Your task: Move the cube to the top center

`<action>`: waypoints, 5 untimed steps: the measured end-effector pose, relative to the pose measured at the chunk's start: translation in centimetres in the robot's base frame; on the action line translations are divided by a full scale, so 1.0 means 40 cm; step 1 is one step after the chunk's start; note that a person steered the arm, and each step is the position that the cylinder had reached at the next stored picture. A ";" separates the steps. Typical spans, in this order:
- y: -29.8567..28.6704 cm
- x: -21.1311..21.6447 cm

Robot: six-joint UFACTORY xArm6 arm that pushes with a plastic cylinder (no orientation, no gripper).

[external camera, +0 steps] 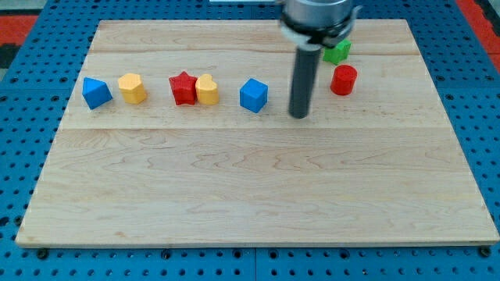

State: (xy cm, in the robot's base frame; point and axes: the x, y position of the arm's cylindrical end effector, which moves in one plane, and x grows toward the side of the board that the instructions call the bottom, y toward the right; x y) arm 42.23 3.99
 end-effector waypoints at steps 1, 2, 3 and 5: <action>-0.151 -0.146; -0.124 -0.260; -0.135 -0.250; -0.324 -0.269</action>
